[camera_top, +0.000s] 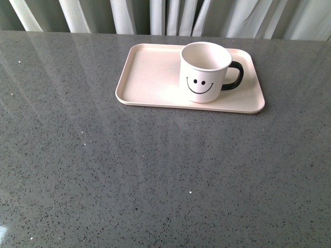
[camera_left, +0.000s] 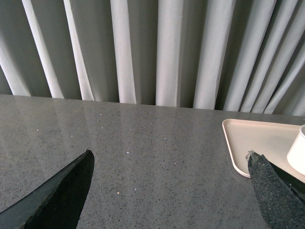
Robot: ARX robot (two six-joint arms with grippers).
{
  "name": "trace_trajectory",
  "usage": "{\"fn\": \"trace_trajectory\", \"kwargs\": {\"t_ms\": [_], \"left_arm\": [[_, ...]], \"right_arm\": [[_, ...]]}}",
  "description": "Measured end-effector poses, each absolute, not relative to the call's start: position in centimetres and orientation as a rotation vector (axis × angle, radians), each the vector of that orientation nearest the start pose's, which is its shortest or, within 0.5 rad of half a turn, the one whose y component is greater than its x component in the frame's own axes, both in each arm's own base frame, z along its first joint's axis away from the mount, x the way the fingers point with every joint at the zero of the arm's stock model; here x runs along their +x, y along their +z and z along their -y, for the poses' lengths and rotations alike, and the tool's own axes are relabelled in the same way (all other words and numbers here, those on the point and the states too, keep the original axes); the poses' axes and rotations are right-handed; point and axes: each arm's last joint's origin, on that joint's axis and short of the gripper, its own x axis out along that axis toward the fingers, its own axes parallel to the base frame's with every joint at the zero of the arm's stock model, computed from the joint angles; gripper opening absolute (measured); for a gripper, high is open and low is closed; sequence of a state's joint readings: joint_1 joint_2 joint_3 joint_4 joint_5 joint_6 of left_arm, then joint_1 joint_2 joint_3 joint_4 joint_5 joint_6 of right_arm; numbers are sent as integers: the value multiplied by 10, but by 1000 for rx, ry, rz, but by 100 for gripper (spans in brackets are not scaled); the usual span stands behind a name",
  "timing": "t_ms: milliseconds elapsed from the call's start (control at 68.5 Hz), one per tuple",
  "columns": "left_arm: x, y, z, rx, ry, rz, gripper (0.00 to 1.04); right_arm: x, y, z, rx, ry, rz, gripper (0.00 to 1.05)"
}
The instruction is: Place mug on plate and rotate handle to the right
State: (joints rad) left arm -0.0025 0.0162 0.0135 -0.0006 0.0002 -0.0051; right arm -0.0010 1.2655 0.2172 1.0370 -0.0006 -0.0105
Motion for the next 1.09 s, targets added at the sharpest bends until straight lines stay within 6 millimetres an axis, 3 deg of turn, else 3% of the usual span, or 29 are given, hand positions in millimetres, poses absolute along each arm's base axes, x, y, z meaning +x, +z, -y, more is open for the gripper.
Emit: {"fn": "trace_trajectory", "kwargs": {"t_ms": [161,525,1094], "left_arm": [[98,167,0,-5,-3,-2,95],[98,167,0,-5,-3,-3,95],[98,167,0,-5,-3,-3,95]], "right_arm": [[191,160,0,-10,-1,-23,2],[159,162,0,-10,-1,-16,2],[130,171,0,-10,-1,12,2]]}}
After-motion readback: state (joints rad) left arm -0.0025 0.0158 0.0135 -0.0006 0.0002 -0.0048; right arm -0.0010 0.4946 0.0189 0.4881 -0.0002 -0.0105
